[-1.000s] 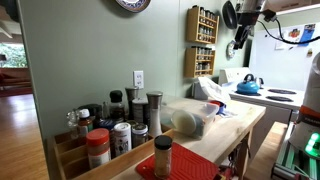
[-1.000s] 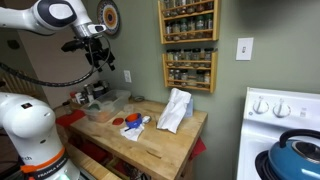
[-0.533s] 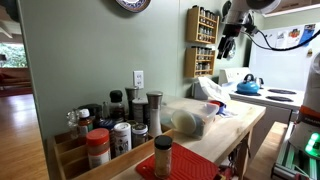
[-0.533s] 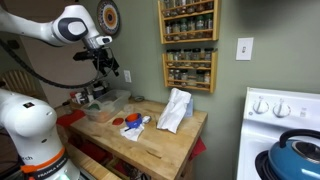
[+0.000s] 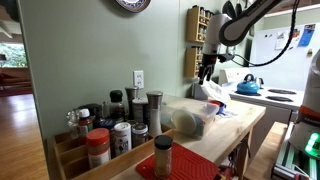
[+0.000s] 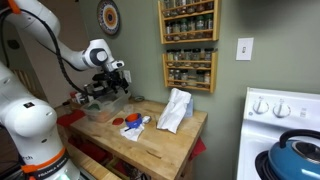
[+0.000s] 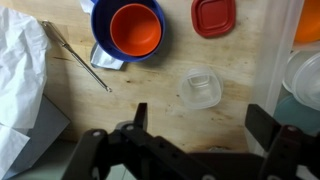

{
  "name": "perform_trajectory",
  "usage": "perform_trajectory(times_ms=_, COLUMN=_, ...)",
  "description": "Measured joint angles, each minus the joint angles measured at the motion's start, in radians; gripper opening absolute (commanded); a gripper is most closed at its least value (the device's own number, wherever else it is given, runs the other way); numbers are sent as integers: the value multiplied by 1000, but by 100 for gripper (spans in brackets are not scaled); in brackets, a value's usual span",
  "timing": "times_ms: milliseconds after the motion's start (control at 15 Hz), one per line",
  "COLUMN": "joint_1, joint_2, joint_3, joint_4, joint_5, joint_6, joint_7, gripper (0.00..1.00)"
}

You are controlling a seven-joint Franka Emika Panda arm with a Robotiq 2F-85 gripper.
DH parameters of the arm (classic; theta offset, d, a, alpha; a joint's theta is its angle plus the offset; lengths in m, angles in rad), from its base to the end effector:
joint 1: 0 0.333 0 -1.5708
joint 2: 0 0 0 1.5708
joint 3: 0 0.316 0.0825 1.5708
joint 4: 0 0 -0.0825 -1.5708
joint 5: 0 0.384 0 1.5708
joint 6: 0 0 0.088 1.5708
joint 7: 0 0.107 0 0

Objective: Move the small clear lunch box a little to the right, pick up the red lunch box lid and put it on the small clear lunch box

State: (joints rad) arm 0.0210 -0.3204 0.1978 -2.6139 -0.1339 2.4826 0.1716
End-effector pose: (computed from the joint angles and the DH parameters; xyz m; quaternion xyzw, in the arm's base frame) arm 0.4182 0.0919 0.3756 0.9905 0.0702 0.1026 0.0580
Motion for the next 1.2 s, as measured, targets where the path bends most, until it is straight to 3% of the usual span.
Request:
perform_trajectory(times_ms=600, joint_1=4, joint_2=346, joint_3=-33, joint_4=184, joint_5=-26, joint_6=2, joint_7=-13, gripper=97)
perform_trajectory(times_ms=733, joint_1=7, joint_2=392, joint_3=-48, joint_4=212, joint_5=-22, joint_6=2, joint_7=-33, gripper=85)
perform_trajectory(times_ms=933, joint_1=7, joint_2=444, joint_3=-66, joint_4=245, joint_5=-5, joint_6=7, joint_7=-66, gripper=51)
perform_trajectory(times_ms=1200, joint_1=7, joint_2=489, joint_3=-82, joint_4=276, joint_5=47, joint_6=15, joint_7=-123, gripper=22)
